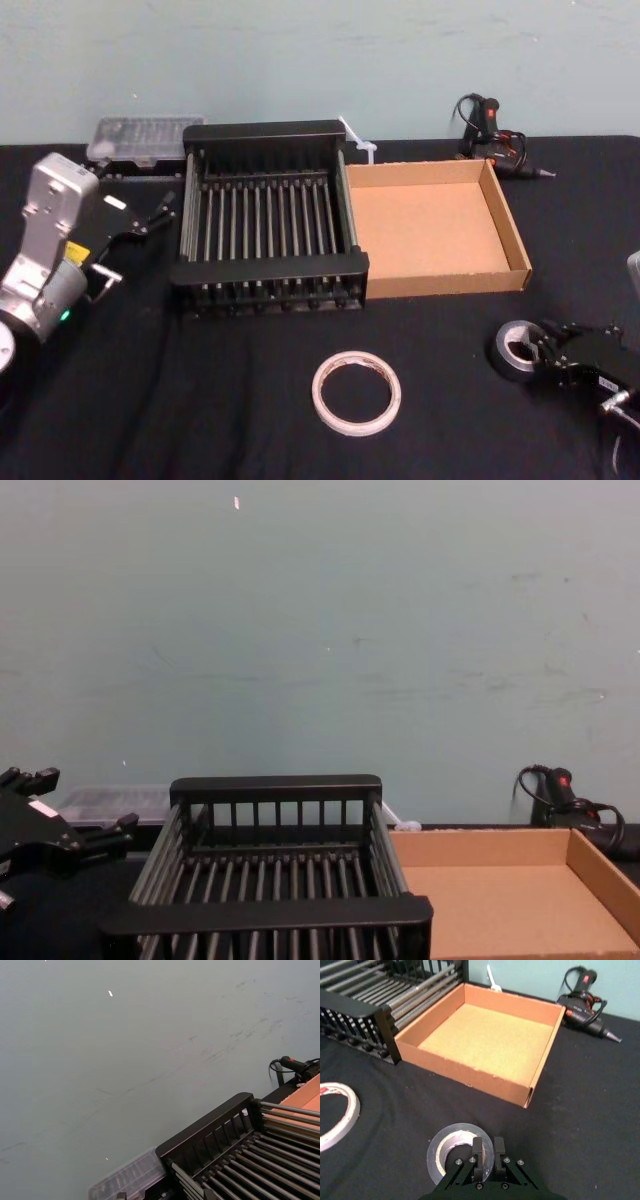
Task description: Pick up the white tape and place it into the black box , Pick up the silver tape and place it into the brown box.
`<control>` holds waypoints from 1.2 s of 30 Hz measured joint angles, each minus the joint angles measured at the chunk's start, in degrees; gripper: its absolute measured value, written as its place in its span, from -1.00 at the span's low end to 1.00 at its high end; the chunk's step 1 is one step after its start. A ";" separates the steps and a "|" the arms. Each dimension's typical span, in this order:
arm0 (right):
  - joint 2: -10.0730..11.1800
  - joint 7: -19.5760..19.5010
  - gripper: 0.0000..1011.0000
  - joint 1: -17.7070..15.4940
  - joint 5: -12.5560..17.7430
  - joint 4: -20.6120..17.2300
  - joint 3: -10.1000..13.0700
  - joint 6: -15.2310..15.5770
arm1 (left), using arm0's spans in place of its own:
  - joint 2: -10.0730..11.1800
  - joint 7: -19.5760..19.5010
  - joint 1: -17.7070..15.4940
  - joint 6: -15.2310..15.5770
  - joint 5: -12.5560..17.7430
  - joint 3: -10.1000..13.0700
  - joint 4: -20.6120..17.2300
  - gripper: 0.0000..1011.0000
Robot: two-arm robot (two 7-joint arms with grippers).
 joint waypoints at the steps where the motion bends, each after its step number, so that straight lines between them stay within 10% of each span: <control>1: -0.14 0.02 -0.73 -0.17 -0.03 -0.13 0.18 -0.64 | 0.00 0.00 0.00 0.00 0.00 0.00 0.00 0.98; 36: -6.07 -2.27 -0.73 0.24 -6.39 -0.44 2.06 -14.68 | 0.00 0.00 0.00 0.00 0.00 0.00 0.00 0.98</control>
